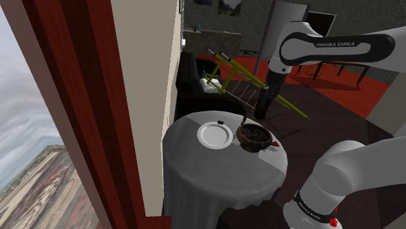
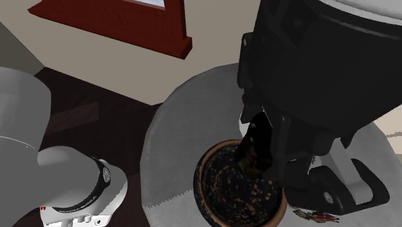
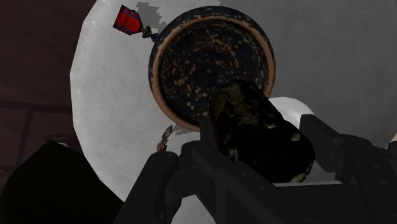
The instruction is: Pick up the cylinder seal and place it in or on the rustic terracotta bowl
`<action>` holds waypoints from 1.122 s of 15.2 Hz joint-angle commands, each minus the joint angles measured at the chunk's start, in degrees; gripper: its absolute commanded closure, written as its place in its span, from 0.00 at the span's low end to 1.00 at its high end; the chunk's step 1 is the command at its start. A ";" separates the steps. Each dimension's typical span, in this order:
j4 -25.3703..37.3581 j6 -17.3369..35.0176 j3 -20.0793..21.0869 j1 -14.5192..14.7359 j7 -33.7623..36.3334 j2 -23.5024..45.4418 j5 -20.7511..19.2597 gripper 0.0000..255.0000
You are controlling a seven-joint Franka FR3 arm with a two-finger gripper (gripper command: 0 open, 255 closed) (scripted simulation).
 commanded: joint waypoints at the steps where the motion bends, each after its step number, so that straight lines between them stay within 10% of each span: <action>1: -0.48 0.41 -1.02 -0.51 -1.18 -0.10 -0.65 1.00; 17: -11.56 13.48 -2.17 -0.88 -1.32 1.90 -1.51 1.00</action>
